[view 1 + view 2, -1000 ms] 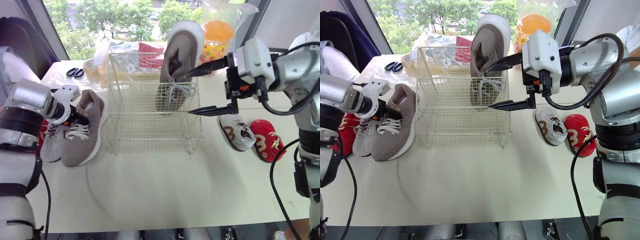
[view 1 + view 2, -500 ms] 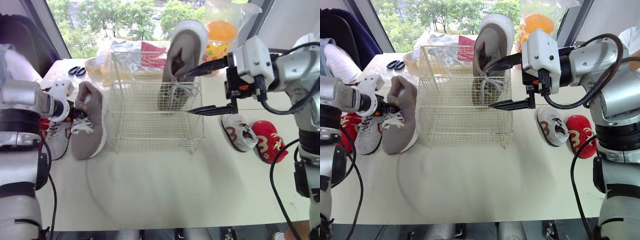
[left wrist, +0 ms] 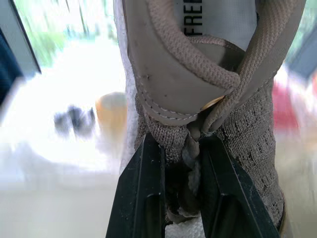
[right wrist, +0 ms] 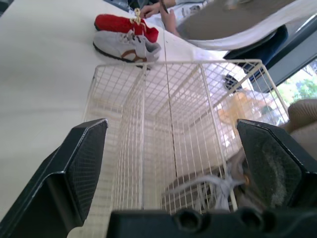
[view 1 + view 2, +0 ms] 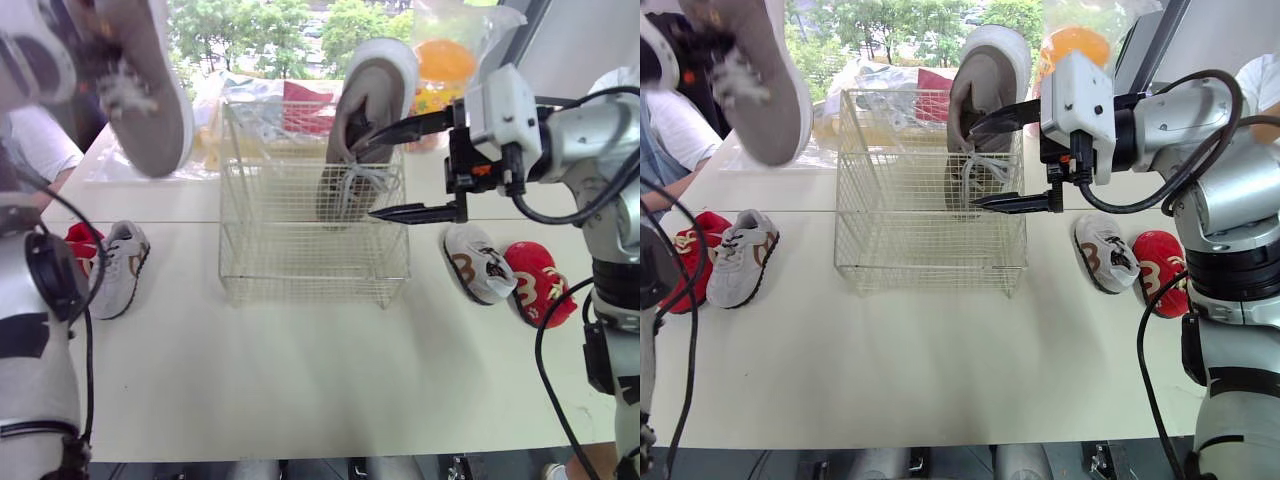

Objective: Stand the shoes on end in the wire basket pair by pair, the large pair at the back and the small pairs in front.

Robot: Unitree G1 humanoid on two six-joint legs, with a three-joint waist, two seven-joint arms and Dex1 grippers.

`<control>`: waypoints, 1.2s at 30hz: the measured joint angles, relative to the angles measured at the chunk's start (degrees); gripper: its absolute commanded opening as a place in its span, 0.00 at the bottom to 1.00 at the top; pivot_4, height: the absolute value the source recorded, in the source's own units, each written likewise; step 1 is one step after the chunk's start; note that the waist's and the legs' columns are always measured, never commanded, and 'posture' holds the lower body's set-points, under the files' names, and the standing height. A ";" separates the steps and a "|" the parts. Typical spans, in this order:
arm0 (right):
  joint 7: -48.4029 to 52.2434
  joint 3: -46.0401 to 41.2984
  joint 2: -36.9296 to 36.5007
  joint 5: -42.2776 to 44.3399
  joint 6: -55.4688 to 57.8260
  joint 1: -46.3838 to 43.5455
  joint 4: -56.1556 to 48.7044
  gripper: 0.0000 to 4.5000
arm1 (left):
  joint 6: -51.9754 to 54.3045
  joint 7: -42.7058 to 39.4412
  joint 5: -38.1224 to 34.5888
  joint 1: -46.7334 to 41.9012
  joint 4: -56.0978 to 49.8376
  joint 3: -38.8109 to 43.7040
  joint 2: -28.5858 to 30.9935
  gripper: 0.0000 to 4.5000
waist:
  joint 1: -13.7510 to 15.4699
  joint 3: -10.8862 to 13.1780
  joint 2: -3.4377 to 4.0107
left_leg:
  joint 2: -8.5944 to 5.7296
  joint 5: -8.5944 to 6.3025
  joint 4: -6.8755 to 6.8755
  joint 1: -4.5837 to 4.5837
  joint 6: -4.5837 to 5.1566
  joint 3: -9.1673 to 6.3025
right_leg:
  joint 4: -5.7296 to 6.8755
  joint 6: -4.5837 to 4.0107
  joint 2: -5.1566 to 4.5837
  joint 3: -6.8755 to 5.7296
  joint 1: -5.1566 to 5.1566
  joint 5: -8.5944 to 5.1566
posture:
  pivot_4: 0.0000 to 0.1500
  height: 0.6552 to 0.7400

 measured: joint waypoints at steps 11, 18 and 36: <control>-7.67 -3.98 -1.56 3.20 7.33 8.02 -8.73 1.00 | -32.70 10.66 -0.69 11.93 -16.38 -2.25 -29.55 0.06 | 0.19 -0.02 -0.01 | -0.17 -0.05 0.05 0.04 0.10 0.12 | -0.19 0.20 -0.19 0.03 0.15 0.14 | 1.00 1.00; -11.63 -6.33 -2.87 4.90 10.93 11.11 -12.70 1.00 | -40.73 16.18 4.51 21.66 -27.08 -8.86 -36.32 0.06 | 0.06 -0.05 0.08 | -0.07 -0.06 -0.01 0.13 0.12 0.10 | -0.15 0.16 -0.06 0.07 0.14 0.15 | 1.00 1.00; -13.85 -6.44 -2.91 6.78 12.29 11.56 -14.22 1.00 | -44.17 28.63 23.38 38.51 -38.20 -19.17 -39.25 0.06 | 0.38 -0.13 0.17 | -0.05 -0.04 0.06 0.28 0.14 0.04 | -0.17 0.04 0.00 0.08 0.36 0.22 | 1.00 1.00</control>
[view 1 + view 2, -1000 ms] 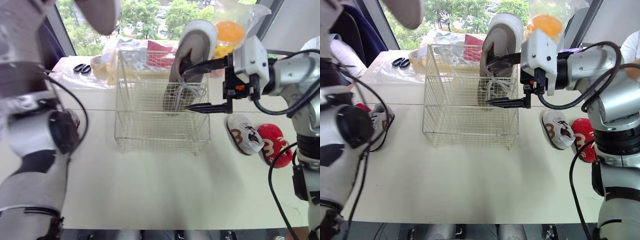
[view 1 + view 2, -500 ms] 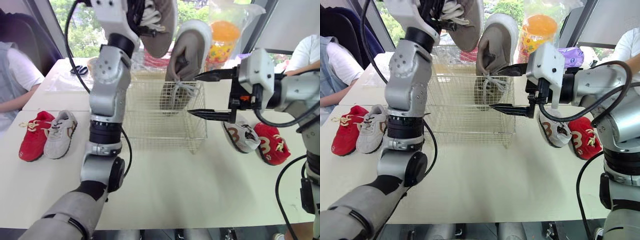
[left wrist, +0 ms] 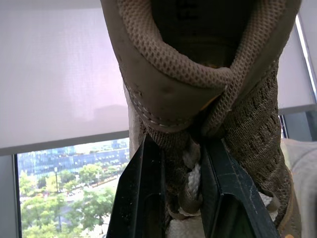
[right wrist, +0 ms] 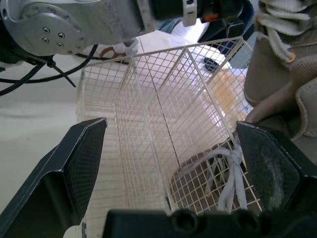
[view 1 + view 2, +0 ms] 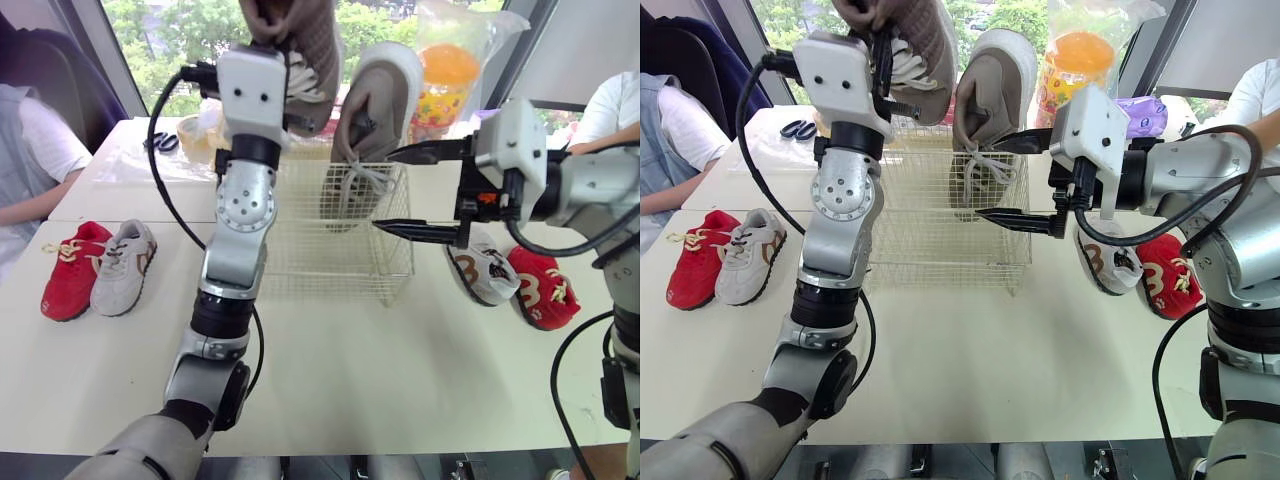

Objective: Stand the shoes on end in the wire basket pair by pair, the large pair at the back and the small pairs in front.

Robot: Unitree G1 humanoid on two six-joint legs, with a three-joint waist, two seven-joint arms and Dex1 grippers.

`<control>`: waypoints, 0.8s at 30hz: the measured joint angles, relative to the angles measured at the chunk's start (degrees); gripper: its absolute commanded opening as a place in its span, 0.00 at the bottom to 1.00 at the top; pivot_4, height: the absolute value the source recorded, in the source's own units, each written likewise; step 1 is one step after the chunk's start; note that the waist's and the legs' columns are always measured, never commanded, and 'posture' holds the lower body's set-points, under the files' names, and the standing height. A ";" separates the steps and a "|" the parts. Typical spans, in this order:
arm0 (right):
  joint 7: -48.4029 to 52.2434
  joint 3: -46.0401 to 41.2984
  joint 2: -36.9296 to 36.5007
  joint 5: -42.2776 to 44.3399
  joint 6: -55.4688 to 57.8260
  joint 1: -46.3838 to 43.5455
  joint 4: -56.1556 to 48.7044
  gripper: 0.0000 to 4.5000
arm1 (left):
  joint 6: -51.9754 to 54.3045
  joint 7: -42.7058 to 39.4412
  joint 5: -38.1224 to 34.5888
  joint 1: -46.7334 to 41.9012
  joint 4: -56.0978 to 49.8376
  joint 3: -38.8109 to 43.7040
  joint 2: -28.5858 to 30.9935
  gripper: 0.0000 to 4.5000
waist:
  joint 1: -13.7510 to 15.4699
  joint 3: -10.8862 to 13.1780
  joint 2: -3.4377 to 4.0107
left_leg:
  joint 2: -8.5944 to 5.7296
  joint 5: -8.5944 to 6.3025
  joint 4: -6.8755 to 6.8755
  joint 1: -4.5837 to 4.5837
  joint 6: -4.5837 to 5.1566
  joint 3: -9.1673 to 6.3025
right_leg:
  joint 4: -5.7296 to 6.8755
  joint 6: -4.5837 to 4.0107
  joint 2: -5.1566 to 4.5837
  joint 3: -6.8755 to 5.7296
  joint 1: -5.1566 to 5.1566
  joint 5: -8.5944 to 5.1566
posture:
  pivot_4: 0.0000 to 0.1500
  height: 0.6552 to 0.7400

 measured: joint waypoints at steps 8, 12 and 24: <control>-0.23 0.10 0.05 0.10 0.00 0.00 0.01 1.00 | 6.73 -0.34 2.31 3.73 -0.82 -1.35 -0.52 0.06 | 0.07 0.01 -0.02 | 0.01 0.00 0.00 -0.09 0.00 -0.05 | -0.04 0.00 0.01 -0.02 -0.04 0.00 | 1.00 1.00; -0.54 0.20 0.11 0.13 -0.04 0.03 0.01 1.00 | 8.84 -1.25 2.15 6.08 -2.23 -1.55 -1.38 0.06 | 0.06 0.01 -0.01 | 0.01 0.00 0.00 -0.08 0.00 -0.05 | -0.03 -0.01 0.01 -0.03 -0.04 0.00 | 1.00 1.00; -0.69 0.51 0.15 0.07 -0.55 0.41 0.07 1.00 | 14.86 -6.95 -3.36 14.15 -9.88 0.40 -1.21 0.79 | 0.03 0.01 -0.01 | 0.03 0.00 -0.01 -0.06 0.00 -0.09 | -0.02 -0.02 0.02 -0.04 -0.03 -0.01 | 1.00 1.00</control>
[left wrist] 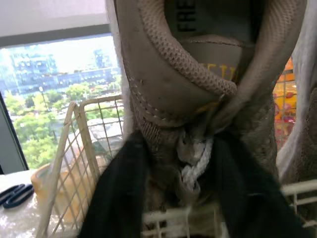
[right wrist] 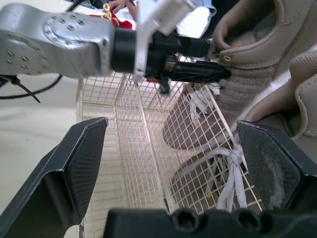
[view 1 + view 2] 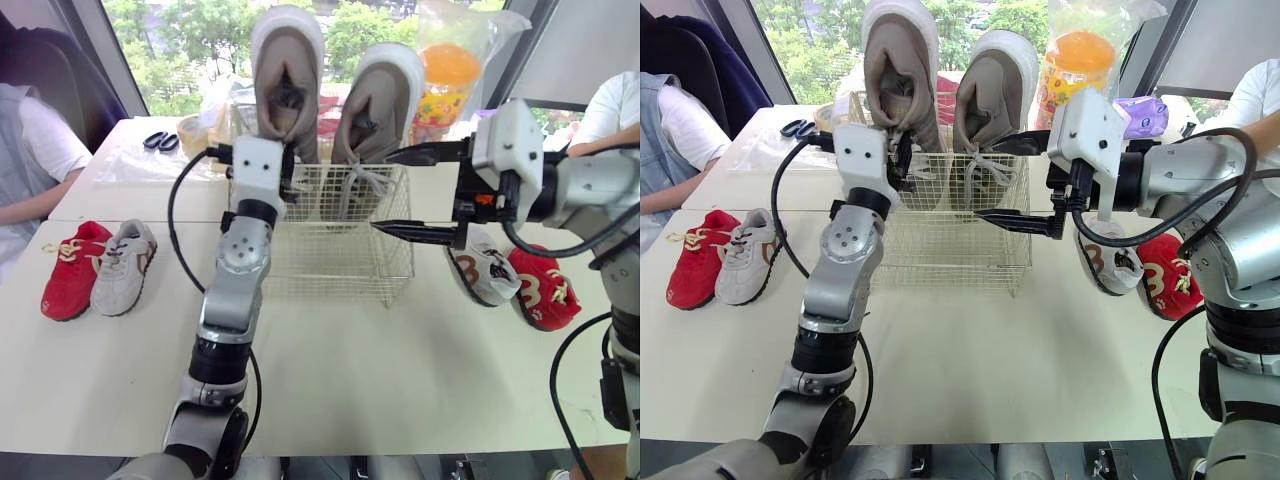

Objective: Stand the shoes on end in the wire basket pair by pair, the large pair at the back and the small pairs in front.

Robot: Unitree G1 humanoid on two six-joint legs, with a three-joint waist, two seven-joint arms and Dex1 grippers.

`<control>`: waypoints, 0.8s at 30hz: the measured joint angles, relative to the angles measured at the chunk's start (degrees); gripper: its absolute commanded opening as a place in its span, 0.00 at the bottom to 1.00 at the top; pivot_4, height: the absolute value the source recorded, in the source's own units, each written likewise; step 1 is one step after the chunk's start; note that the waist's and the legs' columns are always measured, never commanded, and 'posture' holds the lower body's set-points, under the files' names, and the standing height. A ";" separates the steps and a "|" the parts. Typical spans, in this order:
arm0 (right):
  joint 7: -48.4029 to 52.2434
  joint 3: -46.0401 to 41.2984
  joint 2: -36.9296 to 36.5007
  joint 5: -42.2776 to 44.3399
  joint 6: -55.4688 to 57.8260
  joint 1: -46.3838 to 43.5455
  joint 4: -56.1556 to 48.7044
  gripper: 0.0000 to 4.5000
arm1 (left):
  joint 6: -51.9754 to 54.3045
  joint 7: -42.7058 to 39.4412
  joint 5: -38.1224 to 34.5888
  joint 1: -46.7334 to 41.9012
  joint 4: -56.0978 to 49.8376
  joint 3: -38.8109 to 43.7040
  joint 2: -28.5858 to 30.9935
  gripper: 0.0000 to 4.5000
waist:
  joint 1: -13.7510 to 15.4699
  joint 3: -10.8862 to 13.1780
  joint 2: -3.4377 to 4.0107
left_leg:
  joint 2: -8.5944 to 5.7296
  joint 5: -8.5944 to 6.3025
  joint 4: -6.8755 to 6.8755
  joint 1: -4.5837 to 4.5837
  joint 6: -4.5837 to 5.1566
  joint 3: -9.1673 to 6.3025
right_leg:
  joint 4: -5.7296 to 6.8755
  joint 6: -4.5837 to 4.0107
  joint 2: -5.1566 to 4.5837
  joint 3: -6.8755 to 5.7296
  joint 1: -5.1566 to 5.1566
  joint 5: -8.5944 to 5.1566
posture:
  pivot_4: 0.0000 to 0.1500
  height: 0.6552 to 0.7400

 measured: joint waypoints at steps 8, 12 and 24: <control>0.06 0.60 0.02 -0.10 -1.01 0.01 0.87 1.00 | 6.22 -5.72 -5.41 1.21 -6.94 2.22 3.68 0.99 | -0.01 0.00 0.00 | 0.00 0.00 0.01 -0.01 0.00 -0.01 | -0.02 -0.01 0.01 0.00 0.00 0.00 | 1.00 1.00; 0.30 0.81 -0.17 -0.26 -1.75 0.17 1.82 1.00 | 9.87 -9.42 -9.16 0.67 -10.83 3.92 7.53 0.99 | -0.05 0.00 0.00 | 0.01 0.00 0.00 0.00 0.00 -0.02 | -0.01 -0.02 0.02 0.00 0.00 0.00 | 1.00 1.00; 0.23 -8.76 -9.33 1.02 1.65 6.43 2.77 1.00 | 40.11 -30.10 -45.00 -7.48 -13.50 21.22 27.77 0.99 | -0.08 0.03 -0.03 | 0.01 0.00 0.00 -0.02 -0.01 -0.05 | -0.03 -0.03 0.02 -0.03 0.00 -0.02 | 1.00 1.00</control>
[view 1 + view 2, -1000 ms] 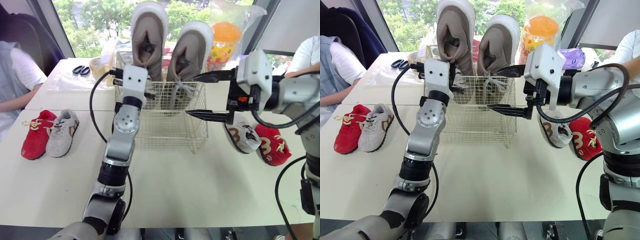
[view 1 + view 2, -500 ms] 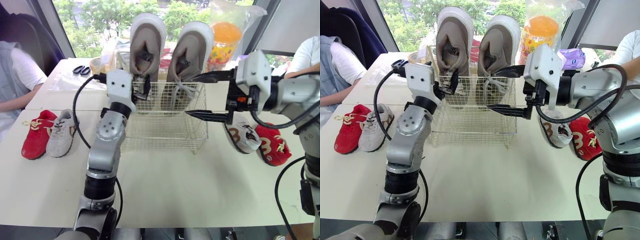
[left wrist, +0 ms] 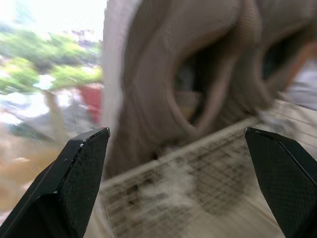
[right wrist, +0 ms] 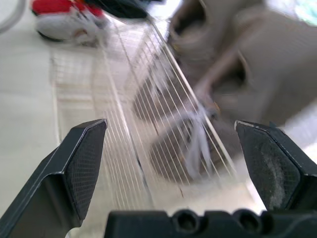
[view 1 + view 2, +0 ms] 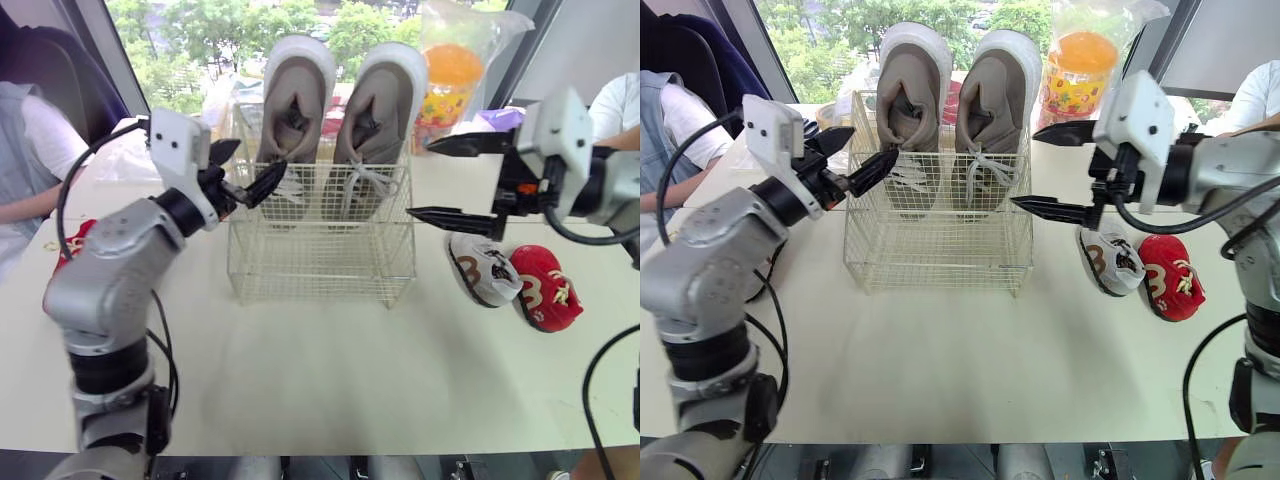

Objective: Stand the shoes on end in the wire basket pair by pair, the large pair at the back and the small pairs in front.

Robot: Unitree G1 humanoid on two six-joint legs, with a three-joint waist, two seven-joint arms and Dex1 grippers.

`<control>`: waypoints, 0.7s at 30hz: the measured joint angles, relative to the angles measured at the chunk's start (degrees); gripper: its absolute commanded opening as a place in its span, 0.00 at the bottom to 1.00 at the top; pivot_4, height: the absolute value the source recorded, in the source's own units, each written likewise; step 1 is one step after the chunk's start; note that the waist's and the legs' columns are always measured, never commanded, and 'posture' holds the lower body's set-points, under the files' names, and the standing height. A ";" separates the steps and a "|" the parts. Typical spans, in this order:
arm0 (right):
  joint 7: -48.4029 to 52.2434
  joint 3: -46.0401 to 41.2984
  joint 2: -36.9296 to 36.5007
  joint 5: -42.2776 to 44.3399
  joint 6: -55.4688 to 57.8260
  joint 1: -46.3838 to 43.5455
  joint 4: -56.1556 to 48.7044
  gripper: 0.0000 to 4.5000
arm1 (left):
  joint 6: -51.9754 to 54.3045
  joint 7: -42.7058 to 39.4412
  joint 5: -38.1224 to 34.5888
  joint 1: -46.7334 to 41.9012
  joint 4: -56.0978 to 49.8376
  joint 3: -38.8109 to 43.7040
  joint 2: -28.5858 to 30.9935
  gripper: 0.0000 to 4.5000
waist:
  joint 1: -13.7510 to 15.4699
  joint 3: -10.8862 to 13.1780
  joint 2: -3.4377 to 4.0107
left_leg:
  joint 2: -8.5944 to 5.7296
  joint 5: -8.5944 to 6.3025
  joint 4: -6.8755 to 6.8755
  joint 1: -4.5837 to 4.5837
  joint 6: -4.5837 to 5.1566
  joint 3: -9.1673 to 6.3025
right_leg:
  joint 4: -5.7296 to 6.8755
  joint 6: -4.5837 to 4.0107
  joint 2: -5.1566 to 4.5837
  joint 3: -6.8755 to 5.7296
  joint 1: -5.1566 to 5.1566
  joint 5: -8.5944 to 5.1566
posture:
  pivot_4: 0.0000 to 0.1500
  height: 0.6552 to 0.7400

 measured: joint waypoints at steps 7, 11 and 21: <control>-7.98 -4.87 -2.17 -3.14 6.09 9.70 1.52 1.00 | 6.29 -14.15 -15.73 -3.34 4.97 1.47 10.78 0.99 | -0.08 -0.01 0.01 | 0.00 0.01 -0.02 0.02 -0.02 0.04 | 0.00 -0.07 0.01 0.03 0.01 -0.05 | 1.00 1.00; -18.40 -5.66 -0.22 -7.89 12.25 15.94 2.69 1.00 | 2.16 -21.43 -15.61 -1.07 4.78 -3.88 13.89 0.99 | 0.09 -0.03 0.01 | 0.00 0.01 -0.03 0.04 -0.03 0.05 | 0.00 -0.20 0.01 0.05 0.01 -0.12 | 1.00 1.00; -29.62 -3.41 7.96 -11.70 19.59 22.20 6.22 1.00 | -4.87 -25.51 -11.89 0.07 6.21 -10.15 14.37 0.99 | -0.37 -0.02 0.03 | -0.01 0.01 -0.04 0.02 -0.02 0.08 | 0.00 -0.19 0.04 0.13 -0.04 -0.12 | 1.00 1.00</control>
